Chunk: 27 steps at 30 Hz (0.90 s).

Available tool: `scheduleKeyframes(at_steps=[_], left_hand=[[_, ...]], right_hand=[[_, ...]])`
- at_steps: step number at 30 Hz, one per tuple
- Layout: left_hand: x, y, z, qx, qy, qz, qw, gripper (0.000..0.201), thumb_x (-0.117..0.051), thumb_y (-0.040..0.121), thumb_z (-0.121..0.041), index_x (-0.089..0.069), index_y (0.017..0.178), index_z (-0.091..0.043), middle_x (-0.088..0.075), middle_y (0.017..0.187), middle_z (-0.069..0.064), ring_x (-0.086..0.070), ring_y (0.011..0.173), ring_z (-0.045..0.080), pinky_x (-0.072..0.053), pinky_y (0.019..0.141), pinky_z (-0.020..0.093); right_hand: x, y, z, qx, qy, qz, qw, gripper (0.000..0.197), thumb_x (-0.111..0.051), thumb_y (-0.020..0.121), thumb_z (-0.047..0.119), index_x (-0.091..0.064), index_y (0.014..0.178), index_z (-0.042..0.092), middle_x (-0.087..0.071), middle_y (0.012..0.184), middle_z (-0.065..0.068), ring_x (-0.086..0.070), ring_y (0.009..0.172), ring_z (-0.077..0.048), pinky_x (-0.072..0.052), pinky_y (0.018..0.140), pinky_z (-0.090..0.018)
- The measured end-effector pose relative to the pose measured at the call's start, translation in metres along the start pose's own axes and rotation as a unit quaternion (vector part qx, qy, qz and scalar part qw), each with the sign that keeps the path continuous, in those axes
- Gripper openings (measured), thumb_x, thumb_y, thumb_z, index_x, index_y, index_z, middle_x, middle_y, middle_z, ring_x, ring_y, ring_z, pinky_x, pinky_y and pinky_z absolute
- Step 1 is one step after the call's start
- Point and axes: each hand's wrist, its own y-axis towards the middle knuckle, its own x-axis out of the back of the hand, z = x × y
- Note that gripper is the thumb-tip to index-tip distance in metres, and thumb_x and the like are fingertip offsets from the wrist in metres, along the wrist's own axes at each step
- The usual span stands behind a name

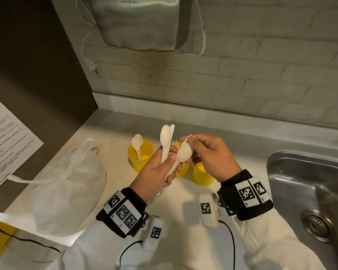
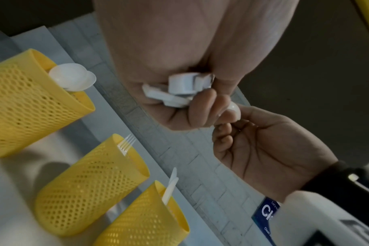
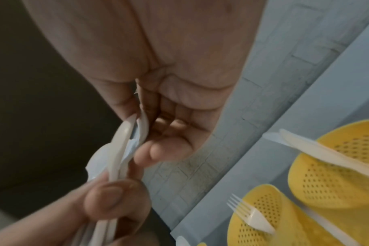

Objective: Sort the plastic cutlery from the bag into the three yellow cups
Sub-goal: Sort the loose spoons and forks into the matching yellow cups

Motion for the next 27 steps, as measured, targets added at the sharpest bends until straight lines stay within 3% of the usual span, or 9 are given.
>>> scheduleKeyframes(at_steps=[3,6,10,15,19,23,27], left_hand=[[0.002,0.005,0.006,0.0,0.003,0.008,1.0,0.029,-0.038,0.112,-0.024,-0.053,0.125,-0.002,-0.06,0.081,0.007,-0.04,0.056,0.016,-0.031,0.049,0.027],[0.003,0.006,0.007,0.013,-0.012,0.014,1.0,0.038,-0.04,0.11,-0.034,-0.058,0.123,-0.004,-0.057,0.078,0.004,-0.037,0.055,0.014,-0.029,0.049,0.028],[0.004,0.006,0.009,0.042,-0.056,0.03,0.997,0.041,-0.045,0.104,-0.053,-0.064,0.107,-0.017,-0.049,0.07,0.002,-0.03,0.05,0.011,-0.022,0.047,0.027],[0.017,0.007,0.014,0.059,-0.126,0.043,0.989,0.04,-0.041,0.101,-0.052,-0.066,0.108,-0.022,-0.056,0.071,0.012,-0.026,0.04,0.011,-0.02,0.041,0.022],[0.029,0.004,0.016,0.092,-0.221,0.053,0.969,0.048,-0.039,0.098,-0.051,-0.072,0.119,-0.024,-0.051,0.056,0.009,-0.024,0.033,0.006,-0.018,0.038,0.016],[0.035,0.004,0.018,0.076,-0.22,0.052,0.971,0.048,-0.038,0.101,-0.045,-0.071,0.126,-0.021,-0.047,0.054,0.004,-0.024,0.035,0.005,-0.02,0.037,0.016],[0.04,0.005,0.018,0.061,-0.19,0.031,0.979,0.044,-0.048,0.103,-0.043,-0.071,0.123,-0.011,-0.048,0.059,0.004,-0.028,0.04,0.007,-0.024,0.039,0.019]], right_hand=[[-0.002,0.001,0.0,0.001,0.041,-0.033,0.999,0.029,-0.045,0.109,0.017,-0.074,0.109,0.011,-0.067,0.077,-0.01,-0.056,0.057,-0.017,-0.051,0.054,-0.026],[-0.005,0.001,-0.004,0.001,0.043,-0.037,0.998,0.027,-0.048,0.108,0.019,-0.074,0.11,0.014,-0.067,0.077,-0.012,-0.056,0.057,-0.018,-0.052,0.058,-0.029],[-0.005,0.002,-0.009,-0.003,0.051,-0.003,0.999,0.028,-0.047,0.108,0.015,-0.074,0.114,0.009,-0.063,0.07,-0.014,-0.056,0.061,-0.022,-0.051,0.059,-0.031],[-0.009,0.003,-0.005,0.038,0.087,-0.053,0.994,0.027,-0.046,0.109,0.013,-0.072,0.112,0.009,-0.061,0.068,-0.013,-0.056,0.061,-0.022,-0.052,0.059,-0.03],[-0.002,0.005,-0.002,0.052,0.123,-0.122,0.983,0.03,-0.041,0.111,0.018,-0.069,0.112,0.009,-0.057,0.067,-0.02,-0.055,0.058,-0.023,-0.051,0.059,-0.03],[0.005,0.005,-0.003,0.058,0.113,-0.138,0.982,0.03,-0.04,0.111,0.017,-0.067,0.117,0.005,-0.058,0.068,-0.021,-0.057,0.059,-0.023,-0.054,0.06,-0.031],[0.008,0.008,-0.007,0.06,0.075,-0.16,0.982,0.026,-0.045,0.109,0.013,-0.068,0.12,0.008,-0.064,0.067,-0.012,-0.062,0.063,-0.024,-0.059,0.064,-0.034]])
